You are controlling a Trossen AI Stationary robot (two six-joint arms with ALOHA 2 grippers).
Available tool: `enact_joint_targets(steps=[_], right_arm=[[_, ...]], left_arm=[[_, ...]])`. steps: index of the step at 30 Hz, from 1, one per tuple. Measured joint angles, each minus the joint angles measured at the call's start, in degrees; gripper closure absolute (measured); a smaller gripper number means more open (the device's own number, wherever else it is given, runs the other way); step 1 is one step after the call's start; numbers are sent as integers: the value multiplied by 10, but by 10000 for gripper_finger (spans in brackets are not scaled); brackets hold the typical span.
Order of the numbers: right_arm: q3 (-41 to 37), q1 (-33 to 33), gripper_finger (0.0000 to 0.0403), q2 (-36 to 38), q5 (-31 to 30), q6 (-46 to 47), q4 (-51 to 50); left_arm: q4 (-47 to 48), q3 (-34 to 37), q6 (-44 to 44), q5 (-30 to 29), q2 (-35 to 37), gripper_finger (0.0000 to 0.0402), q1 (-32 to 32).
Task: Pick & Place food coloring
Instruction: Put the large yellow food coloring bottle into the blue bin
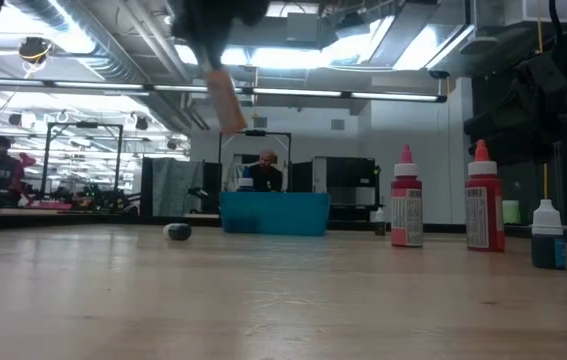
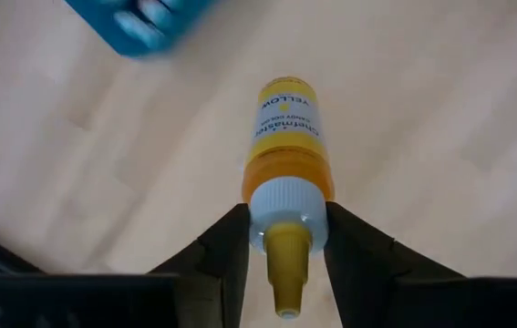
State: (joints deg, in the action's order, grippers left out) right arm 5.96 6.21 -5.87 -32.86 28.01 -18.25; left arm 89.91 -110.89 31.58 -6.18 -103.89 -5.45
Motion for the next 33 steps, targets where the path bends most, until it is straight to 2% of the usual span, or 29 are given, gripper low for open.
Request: enact_joint_targets(steps=[8,13,23,27,33], right_arm=[[0,0,108,0,0,0,0],[0,0,108,0,0,0,0],[0,0,108,0,0,0,0],[0,0,108,0,0,0,0],[0,0,108,0,0,0,0]], left_arm=[[-40,-79,-95,-23,-67,285,-123],[-69,-131,-153,-12,-135,287,-167],[-72,-232,-294,-17,-274,287,-192],[-72,-236,-338,-18,-290,287,-199],[-74,-236,-426,-62,-302,287,-212]])
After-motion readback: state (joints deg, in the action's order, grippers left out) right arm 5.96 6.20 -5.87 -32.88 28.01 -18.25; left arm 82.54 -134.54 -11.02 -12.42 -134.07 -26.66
